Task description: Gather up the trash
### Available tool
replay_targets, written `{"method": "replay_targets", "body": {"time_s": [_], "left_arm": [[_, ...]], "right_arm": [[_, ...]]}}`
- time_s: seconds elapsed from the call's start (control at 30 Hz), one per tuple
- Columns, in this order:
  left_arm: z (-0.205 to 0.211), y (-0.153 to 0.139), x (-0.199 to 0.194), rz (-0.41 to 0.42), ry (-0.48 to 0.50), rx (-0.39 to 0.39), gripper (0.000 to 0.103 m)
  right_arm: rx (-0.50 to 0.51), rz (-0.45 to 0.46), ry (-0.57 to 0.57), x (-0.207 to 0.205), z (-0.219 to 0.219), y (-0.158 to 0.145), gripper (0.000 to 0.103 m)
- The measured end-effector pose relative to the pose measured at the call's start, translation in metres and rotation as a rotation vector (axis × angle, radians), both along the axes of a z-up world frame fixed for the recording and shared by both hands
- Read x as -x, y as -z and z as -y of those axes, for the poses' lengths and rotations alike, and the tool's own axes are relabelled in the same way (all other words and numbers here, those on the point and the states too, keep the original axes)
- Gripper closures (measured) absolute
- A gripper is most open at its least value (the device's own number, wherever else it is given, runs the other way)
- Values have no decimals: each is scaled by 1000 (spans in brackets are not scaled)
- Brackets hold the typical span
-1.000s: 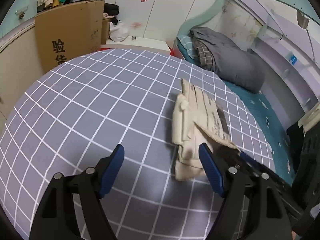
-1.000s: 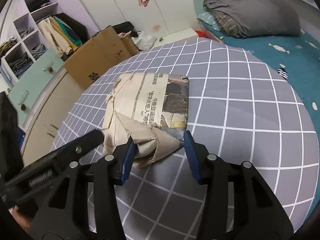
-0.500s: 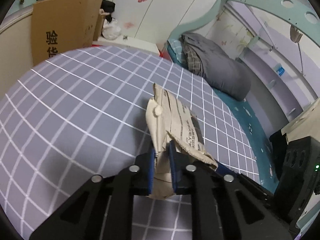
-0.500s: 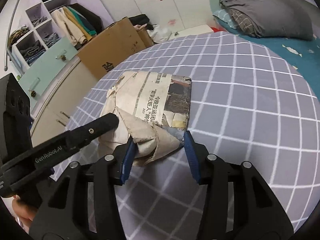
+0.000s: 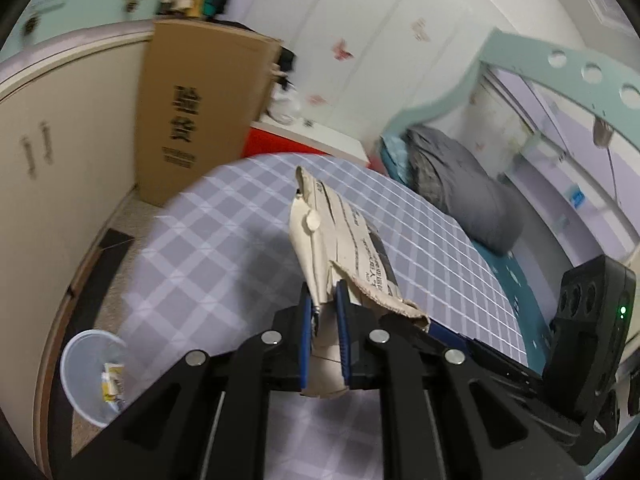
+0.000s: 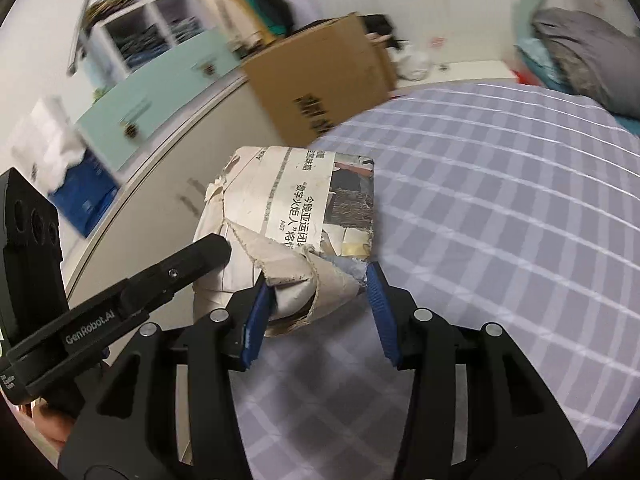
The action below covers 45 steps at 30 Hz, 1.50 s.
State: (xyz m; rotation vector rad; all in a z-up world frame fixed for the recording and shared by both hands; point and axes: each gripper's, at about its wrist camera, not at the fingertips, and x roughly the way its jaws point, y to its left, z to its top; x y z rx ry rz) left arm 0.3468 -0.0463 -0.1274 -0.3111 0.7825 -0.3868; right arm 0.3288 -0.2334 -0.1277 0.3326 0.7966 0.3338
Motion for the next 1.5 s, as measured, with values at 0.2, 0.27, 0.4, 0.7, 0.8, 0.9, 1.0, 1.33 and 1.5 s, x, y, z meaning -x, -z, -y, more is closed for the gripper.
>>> {"method": "replay_targets", "body": {"time_s": [0.2, 0.27, 0.4, 0.7, 0.8, 0.9, 1.0, 1.33, 1.5], "left_arm": [[-96, -1, 26, 15, -127, 18, 92], [-131, 0, 36, 13, -173, 23, 92], [-187, 9, 53, -1, -256, 37, 92], [-270, 46, 69, -80, -370, 82, 92], [-286, 59, 66, -110, -388, 106, 92], [-300, 80, 57, -191, -439, 47, 40], [-318, 106, 51, -281, -515, -16, 31], [-309, 103, 62, -293, -525, -85, 29], [-281, 67, 75, -206, -488, -141, 27]], "right_arm": [[25, 5, -157, 1, -91, 1, 57], [31, -3, -211, 0, -124, 3, 57], [59, -18, -294, 2, -180, 12, 57], [114, -71, -399, -2, -266, 41, 57], [131, -82, -425, -7, -284, 51, 47], [186, -131, -410, -15, -289, 71, 27], [231, -175, -409, -21, -289, 91, 28], [299, -107, -345, 2, -269, 77, 26], [305, -2, -289, 24, -249, 37, 24]]}}
